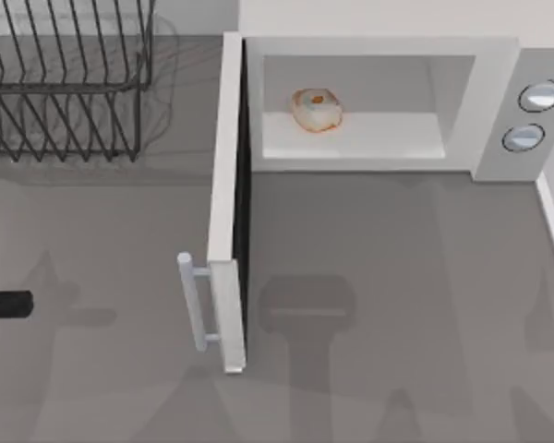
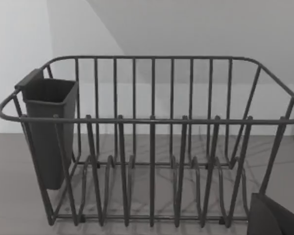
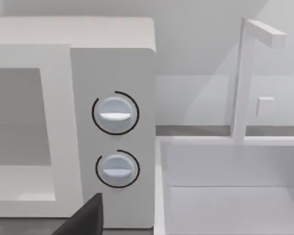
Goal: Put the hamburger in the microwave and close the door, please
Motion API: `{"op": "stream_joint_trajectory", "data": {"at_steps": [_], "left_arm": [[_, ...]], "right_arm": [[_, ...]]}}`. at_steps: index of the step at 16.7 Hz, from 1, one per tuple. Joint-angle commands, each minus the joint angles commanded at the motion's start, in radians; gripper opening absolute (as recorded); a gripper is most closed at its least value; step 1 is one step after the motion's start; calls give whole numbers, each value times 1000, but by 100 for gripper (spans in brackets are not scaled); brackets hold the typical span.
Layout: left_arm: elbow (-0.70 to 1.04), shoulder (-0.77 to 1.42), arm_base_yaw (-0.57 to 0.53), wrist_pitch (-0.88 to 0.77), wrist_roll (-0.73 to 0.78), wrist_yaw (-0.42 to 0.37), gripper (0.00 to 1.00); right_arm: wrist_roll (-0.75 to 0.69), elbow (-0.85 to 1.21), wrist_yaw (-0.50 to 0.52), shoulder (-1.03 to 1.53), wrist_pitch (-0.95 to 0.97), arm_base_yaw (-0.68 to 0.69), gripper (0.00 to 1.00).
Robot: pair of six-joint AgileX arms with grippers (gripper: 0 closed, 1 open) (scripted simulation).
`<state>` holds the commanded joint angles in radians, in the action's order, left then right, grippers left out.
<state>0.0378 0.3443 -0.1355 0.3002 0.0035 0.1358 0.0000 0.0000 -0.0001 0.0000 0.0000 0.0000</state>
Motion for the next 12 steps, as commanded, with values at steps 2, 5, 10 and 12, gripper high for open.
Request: {"op": "stream_joint_trajectory", "data": {"at_steps": [2,5,10,12], "left_arm": [[-4,75,19,84,3,-23,0],[-11,170,56,189,5,-57,0],[-14,202,78,220,5,-80,0],[-11,198,77,215,5,-80,0]], "right_arm": [[0,0,0,0,0,0,100],[0,0,0,0,0,0,100],[0,0,0,0,0,0,100],[0,0,0,0,0,0,100]]}}
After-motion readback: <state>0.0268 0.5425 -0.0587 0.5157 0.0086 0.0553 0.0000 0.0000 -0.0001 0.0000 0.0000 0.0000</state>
